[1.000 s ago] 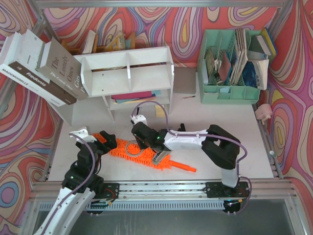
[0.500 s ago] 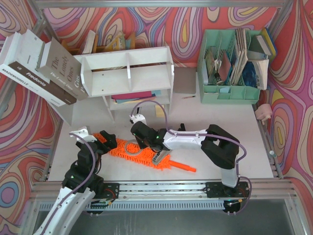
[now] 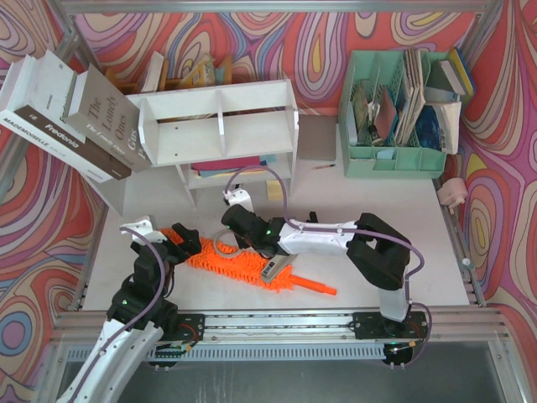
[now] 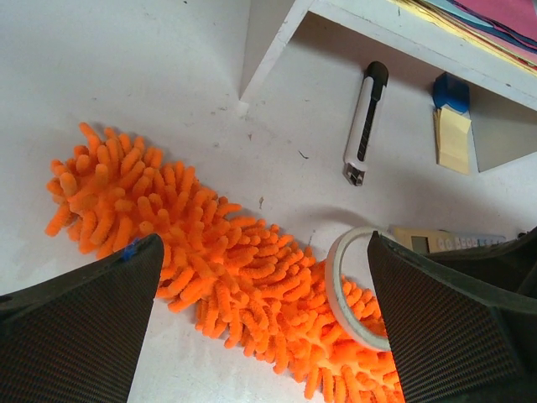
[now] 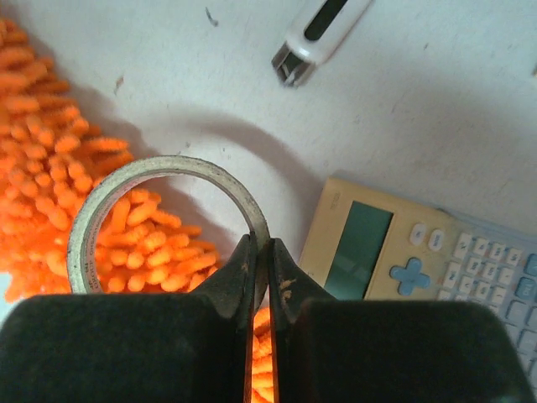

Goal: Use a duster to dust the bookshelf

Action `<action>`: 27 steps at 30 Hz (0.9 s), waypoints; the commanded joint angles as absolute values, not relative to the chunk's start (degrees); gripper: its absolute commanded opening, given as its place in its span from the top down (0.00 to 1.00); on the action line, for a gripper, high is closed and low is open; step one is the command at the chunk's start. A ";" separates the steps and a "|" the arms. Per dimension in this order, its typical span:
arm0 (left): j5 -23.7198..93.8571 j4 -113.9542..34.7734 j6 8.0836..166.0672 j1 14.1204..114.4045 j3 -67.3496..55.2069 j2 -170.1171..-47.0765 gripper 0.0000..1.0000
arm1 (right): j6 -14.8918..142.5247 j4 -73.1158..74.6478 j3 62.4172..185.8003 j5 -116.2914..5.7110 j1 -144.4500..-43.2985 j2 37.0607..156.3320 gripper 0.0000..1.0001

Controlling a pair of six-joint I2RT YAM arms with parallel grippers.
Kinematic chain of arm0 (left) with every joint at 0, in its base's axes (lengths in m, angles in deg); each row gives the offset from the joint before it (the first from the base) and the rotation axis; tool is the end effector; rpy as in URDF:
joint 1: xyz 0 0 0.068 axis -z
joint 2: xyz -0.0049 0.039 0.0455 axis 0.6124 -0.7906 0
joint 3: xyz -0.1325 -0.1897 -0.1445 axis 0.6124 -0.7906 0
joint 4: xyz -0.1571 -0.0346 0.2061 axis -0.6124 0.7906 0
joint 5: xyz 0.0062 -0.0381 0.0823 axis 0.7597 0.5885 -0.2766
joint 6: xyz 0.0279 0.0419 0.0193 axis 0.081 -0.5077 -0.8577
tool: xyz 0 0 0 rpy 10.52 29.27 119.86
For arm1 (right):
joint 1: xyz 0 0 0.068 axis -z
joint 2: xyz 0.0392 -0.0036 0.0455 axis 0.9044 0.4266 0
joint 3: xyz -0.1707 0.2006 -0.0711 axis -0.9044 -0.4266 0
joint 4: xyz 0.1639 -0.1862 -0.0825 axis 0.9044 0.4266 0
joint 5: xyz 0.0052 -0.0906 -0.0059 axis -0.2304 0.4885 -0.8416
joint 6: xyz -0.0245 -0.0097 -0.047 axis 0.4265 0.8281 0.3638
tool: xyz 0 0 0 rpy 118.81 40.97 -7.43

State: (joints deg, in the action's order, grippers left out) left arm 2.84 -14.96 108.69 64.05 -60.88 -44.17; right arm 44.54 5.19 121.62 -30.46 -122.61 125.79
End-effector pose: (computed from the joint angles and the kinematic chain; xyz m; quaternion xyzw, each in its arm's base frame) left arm 0.0960 -0.0314 0.2210 -0.1716 0.7731 -0.1475 0.5926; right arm 0.2339 0.3525 0.1894 -0.1888 0.8856 0.1672 0.3901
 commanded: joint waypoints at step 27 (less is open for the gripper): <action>3.25 -16.39 107.84 64.19 -61.89 -44.50 0.02 | 41.95 11.30 142.74 -14.12 -120.02 140.47 0.80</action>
State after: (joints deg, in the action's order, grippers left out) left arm 2.84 -14.98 108.66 64.05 -60.90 -44.41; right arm 43.10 9.47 140.22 -16.75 -120.54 139.42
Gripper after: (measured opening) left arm 0.984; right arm 0.188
